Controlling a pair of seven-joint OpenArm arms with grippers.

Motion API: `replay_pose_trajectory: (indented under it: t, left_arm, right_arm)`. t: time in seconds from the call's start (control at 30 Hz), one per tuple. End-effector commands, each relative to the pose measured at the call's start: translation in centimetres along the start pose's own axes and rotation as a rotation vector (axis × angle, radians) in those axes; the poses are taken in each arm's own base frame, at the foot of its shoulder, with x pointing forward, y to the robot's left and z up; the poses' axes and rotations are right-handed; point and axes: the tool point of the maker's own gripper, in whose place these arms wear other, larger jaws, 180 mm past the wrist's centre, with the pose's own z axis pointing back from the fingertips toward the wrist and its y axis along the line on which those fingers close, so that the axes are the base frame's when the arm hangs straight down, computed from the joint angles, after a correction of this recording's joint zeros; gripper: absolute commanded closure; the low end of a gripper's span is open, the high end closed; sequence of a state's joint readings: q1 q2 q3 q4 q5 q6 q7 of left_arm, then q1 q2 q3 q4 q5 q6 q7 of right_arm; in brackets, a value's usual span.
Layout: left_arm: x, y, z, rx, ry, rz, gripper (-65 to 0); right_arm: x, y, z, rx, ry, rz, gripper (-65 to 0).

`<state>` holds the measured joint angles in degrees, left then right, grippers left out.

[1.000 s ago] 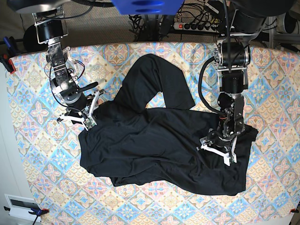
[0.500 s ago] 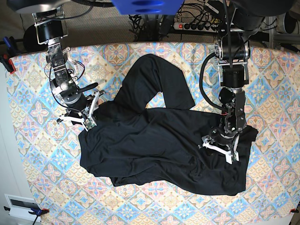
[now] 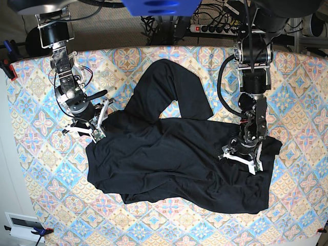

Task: Layout the t-shirt on the table in an organized manner, then fold the t-shirt properly
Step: 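Move the left gripper up the shirt body and grasp fabric, then pull the grasped fabric with the left gripper away from the right gripper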

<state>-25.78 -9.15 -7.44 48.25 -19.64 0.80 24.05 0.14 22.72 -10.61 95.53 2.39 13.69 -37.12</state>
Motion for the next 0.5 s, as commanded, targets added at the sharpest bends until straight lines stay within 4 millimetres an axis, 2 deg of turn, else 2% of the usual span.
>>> replay_pose_trajectory:
  t: [0.0, 0.07, 0.13, 0.23, 0.4, 0.47]
  left_arm:
    - [0.5, -0.4, -0.3, -0.004, 0.021, 0.012, -34.6]
    - [-0.5, 0.0, -0.5, 0.006, 0.043, 0.022, -34.5]
    - [-0.4, -0.8, -0.6, -0.008, 0.02, 0.023, -33.7]
    - [-0.5, -1.5, -0.7, -0.019, 0.016, 0.028, -26.2]
    - [3.2, -4.1, -0.8, -0.061, -0.046, 0.034, -0.5]
    - [5.3, -5.3, -0.8, -0.078, -0.077, 0.029, 0.0]
  right_arm:
    - [1.6, -1.1, 0.3, -0.027, -0.051, 0.008, -18.9]
    - [1.6, -1.1, 0.4, -0.027, -0.052, 0.009, -18.9]
    - [1.6, -1.1, 0.4, -0.027, -0.053, 0.009, -18.8]
    - [1.6, -1.1, 0.4, -0.027, -0.053, 0.009, -18.8]
    - [1.6, -1.0, 0.4, -0.026, -0.053, 0.009, -18.8]
    - [1.7, -1.0, 0.4, -0.026, -0.054, 0.009, -18.8]
